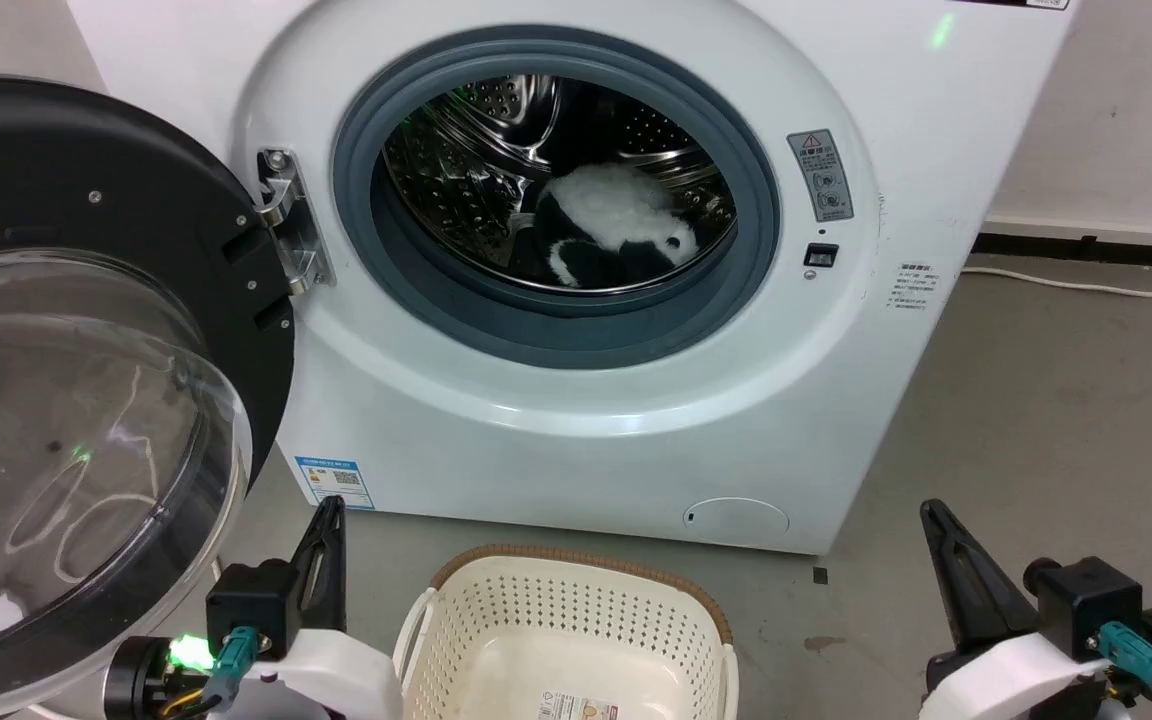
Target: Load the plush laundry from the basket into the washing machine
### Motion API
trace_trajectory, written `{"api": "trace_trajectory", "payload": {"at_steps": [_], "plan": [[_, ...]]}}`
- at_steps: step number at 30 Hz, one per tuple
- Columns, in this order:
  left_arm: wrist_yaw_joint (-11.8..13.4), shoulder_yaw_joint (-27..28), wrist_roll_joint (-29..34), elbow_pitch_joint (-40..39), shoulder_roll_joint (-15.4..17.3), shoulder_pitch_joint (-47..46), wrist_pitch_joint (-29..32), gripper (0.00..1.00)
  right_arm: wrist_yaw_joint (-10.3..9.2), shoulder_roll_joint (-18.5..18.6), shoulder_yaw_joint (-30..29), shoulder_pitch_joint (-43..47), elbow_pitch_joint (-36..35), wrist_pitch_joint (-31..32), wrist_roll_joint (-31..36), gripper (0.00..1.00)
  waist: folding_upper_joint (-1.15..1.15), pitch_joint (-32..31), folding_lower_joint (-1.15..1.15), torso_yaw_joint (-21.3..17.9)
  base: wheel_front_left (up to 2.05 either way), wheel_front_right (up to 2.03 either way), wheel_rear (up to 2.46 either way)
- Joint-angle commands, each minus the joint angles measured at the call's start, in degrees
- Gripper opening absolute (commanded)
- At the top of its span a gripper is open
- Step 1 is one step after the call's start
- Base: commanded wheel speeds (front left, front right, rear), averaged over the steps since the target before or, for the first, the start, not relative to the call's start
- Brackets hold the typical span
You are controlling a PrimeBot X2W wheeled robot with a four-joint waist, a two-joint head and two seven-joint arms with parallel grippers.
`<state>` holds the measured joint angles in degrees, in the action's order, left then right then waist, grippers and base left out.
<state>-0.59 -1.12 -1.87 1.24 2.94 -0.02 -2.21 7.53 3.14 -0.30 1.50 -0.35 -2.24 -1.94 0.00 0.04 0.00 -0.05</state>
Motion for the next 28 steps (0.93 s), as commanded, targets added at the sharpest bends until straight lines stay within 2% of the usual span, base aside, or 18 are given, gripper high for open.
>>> {"api": "trace_trajectory", "payload": {"at_steps": [1, 28], "plan": [[0.4, 0.2, 0.7, -0.4, 0.0, 0.0, 0.3, 0.00, -0.04, -0.2, 0.1, -0.9, 0.2, 0.3, 0.5, 0.00, 0.00, 0.0, 0.00, 0.0, 0.00, 0.00, 0.00], [0.6, 1.1, 1.9, -1.2, -0.1, 0.0, 2.2, 0.00, -0.04, -0.3, 0.3, -1.5, 0.3, 2.2, 1.9, 0.00, 0.00, 0.0, 0.00, 0.1, 0.00, 0.00, 0.00]]}}
